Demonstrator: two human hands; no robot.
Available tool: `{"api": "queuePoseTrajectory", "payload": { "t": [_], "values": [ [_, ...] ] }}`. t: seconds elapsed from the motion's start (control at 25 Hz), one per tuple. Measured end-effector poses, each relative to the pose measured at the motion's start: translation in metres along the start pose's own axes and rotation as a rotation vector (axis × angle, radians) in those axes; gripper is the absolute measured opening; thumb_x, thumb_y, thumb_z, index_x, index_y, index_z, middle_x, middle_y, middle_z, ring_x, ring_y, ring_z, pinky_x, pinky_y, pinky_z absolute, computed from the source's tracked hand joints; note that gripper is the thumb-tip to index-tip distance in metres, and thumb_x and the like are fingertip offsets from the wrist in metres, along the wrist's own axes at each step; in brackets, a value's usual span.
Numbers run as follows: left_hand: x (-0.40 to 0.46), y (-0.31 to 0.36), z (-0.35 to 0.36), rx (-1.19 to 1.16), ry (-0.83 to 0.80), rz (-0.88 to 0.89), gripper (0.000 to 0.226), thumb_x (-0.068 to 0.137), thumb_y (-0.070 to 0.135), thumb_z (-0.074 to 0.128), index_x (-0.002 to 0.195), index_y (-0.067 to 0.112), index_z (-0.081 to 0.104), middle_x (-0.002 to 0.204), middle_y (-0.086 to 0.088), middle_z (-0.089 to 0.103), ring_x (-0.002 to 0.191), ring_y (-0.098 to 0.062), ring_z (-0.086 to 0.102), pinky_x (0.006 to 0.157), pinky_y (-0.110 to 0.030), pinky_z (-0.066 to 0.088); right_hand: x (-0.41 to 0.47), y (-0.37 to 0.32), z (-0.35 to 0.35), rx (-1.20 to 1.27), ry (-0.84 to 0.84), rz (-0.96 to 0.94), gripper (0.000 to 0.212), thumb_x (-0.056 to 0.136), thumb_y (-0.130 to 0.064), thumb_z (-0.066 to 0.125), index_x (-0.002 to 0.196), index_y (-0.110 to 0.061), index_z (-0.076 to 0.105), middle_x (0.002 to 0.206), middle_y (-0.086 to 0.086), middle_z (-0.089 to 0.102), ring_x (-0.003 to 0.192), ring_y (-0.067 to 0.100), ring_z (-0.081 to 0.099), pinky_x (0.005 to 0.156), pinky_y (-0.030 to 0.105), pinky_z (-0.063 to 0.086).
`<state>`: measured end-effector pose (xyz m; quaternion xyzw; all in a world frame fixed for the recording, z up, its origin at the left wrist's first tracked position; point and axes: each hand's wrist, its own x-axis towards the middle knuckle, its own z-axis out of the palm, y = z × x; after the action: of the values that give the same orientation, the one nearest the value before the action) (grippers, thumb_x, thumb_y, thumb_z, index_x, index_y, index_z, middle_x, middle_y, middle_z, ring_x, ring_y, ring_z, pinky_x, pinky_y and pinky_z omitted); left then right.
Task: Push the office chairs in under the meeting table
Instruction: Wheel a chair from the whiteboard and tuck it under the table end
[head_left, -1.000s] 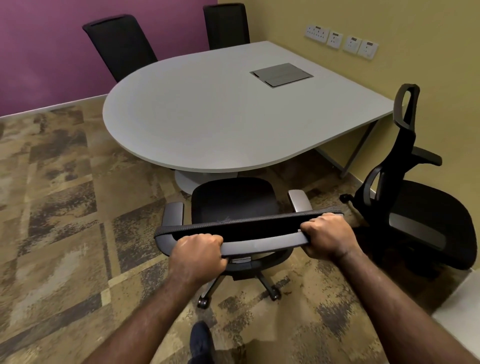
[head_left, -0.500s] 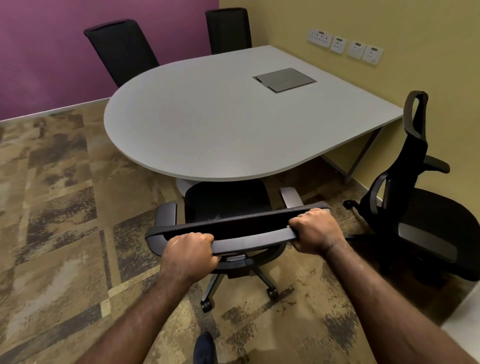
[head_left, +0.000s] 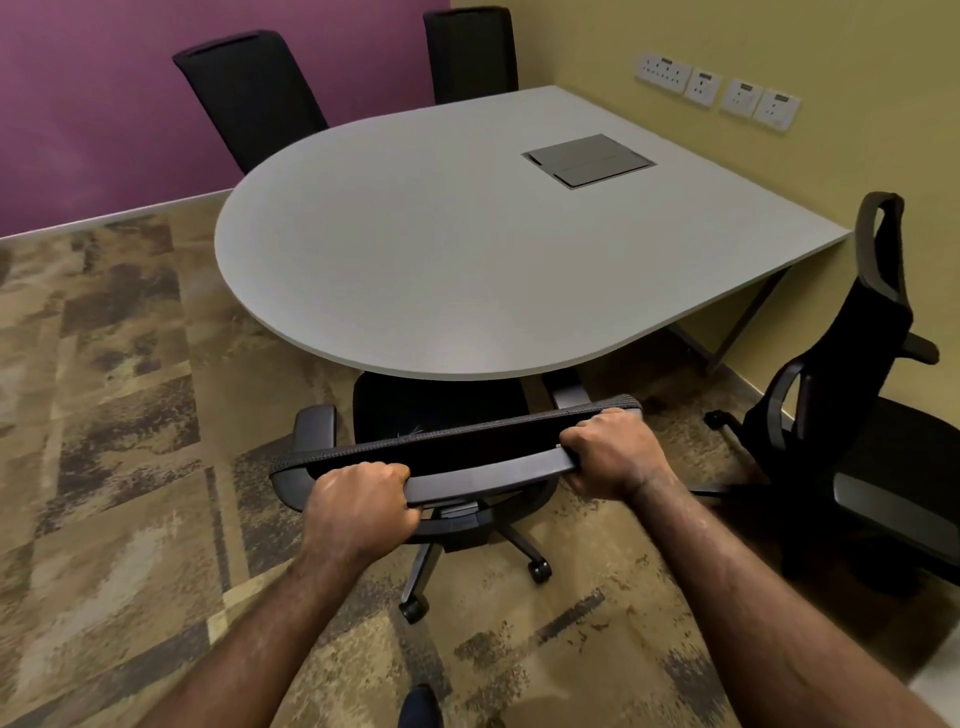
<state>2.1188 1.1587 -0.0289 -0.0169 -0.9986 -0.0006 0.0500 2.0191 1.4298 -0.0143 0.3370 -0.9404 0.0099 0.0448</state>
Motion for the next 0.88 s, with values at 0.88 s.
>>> {"api": "queuePoseTrajectory", "payload": {
  "t": [0.88],
  "values": [
    [0.048,-0.091,-0.001,0.057,-0.011,0.175,0.015,0.059,0.039,0.066,0.059,0.026,0.058,0.049,0.014,0.042,0.045,-0.011,0.037,0.047,-0.023,0.028,0.030,-0.062,0.019,-0.089,0.058,0.159,0.025,0.056,-0.042,0.076,0.058,-0.026,0.057,0.049,-0.008,0.055,0.043,0.016,0.051,0.052,0.029,0.043]
  ]
}}
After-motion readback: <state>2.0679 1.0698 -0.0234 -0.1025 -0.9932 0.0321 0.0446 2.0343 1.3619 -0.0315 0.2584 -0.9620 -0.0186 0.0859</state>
